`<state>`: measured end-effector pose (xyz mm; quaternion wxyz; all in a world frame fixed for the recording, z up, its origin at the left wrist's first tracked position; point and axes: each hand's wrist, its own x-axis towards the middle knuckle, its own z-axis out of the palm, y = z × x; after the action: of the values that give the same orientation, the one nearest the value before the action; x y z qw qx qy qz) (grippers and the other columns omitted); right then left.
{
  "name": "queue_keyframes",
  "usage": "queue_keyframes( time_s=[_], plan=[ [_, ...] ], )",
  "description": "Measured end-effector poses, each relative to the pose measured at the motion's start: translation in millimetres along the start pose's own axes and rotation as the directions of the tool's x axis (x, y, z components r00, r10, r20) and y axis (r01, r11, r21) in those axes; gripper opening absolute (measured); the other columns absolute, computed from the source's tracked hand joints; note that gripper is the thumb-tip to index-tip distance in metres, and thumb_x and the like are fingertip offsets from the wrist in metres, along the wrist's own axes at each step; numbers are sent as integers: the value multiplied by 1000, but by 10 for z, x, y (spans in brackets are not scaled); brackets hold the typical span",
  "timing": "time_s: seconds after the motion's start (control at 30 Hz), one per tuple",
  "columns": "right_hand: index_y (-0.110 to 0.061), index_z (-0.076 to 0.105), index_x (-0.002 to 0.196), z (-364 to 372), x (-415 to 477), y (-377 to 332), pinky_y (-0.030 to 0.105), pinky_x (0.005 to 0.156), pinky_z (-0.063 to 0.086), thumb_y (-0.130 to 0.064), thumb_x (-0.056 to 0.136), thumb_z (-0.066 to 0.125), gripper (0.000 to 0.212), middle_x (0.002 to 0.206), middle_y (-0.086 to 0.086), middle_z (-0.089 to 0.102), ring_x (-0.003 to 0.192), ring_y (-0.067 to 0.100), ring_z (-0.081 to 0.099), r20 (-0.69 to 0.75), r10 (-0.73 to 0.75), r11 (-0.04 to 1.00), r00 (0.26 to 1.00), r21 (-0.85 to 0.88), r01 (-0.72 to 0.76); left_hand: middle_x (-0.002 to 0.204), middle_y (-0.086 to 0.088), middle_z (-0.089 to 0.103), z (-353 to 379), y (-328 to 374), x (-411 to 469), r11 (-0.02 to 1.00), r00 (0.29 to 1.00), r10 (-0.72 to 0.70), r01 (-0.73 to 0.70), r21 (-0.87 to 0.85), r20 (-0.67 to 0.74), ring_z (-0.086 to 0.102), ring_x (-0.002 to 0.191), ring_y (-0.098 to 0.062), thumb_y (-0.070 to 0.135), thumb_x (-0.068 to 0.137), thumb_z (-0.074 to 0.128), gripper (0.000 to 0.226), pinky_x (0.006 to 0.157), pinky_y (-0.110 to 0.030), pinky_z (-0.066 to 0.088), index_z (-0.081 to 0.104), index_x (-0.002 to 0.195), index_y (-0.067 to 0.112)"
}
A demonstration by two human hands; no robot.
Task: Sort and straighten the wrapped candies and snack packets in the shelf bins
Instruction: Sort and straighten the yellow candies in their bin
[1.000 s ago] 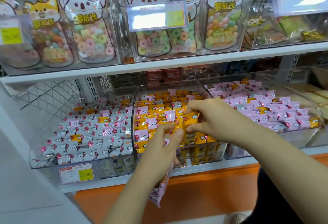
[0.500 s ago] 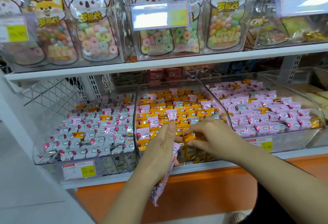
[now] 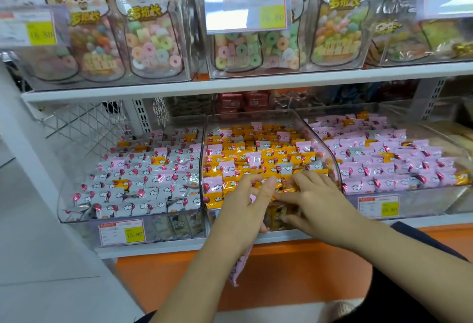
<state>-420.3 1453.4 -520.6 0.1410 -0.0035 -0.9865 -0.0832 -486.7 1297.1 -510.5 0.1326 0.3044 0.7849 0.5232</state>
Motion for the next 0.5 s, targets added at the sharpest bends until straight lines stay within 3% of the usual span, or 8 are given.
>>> queue_keyframes(
  time_s=[0.13,0.2,0.27,0.3,0.37,0.43,0.5],
  plan=[
    [-37,72,93,19,73,15,40,68,53,-49,46,86,51,82,-2,56,81,23,58,-29,-25,1000,999,-4,25,103,15,59,10,45,-29,1000,1000,-5,5,-6,-11,60,51,0,70,75,30,60,59,-13,49,45,120,34],
    [-37,72,95,-71,72,-6,40,68,54,-52,44,85,55,83,-1,58,80,22,60,13,-27,999,1000,-19,28,102,14,59,11,42,-32,1000,1000,-6,6,-6,-30,57,55,13,61,85,32,42,54,-3,42,45,116,35],
    [-38,63,116,-158,41,-13,42,84,48,-55,58,78,62,100,1,57,96,23,56,76,-26,999,997,-29,29,99,7,61,2,57,-61,1000,999,-18,17,-26,-39,52,58,22,52,93,33,31,54,2,38,46,113,34],
    [-38,52,129,-172,25,26,40,95,40,-54,71,70,64,113,0,53,109,22,49,115,-19,1000,993,20,17,95,7,61,-5,54,-80,1000,999,-17,16,-26,-38,51,59,23,51,94,32,33,54,3,37,48,115,31],
    [-34,40,139,-278,-30,80,33,102,30,-50,82,61,63,124,-5,49,118,16,40,200,11,963,980,263,-65,94,12,60,-12,60,-117,1000,999,7,-8,-23,-42,51,60,24,49,96,29,38,55,4,36,50,120,28],
    [-30,45,136,-406,-73,135,26,97,34,-43,84,64,58,117,-11,52,114,10,43,110,73,880,991,461,-116,105,17,59,-38,96,-145,997,998,39,-42,-59,-50,51,60,23,47,97,26,39,58,2,40,49,123,28],
    [-30,53,128,-556,-107,152,18,89,36,-38,82,68,49,108,-22,50,107,2,46,73,131,808,989,570,-149,113,17,58,-52,138,-143,986,994,68,-79,-144,-83,56,63,16,52,92,23,46,62,-10,50,49,123,31]
  ],
)
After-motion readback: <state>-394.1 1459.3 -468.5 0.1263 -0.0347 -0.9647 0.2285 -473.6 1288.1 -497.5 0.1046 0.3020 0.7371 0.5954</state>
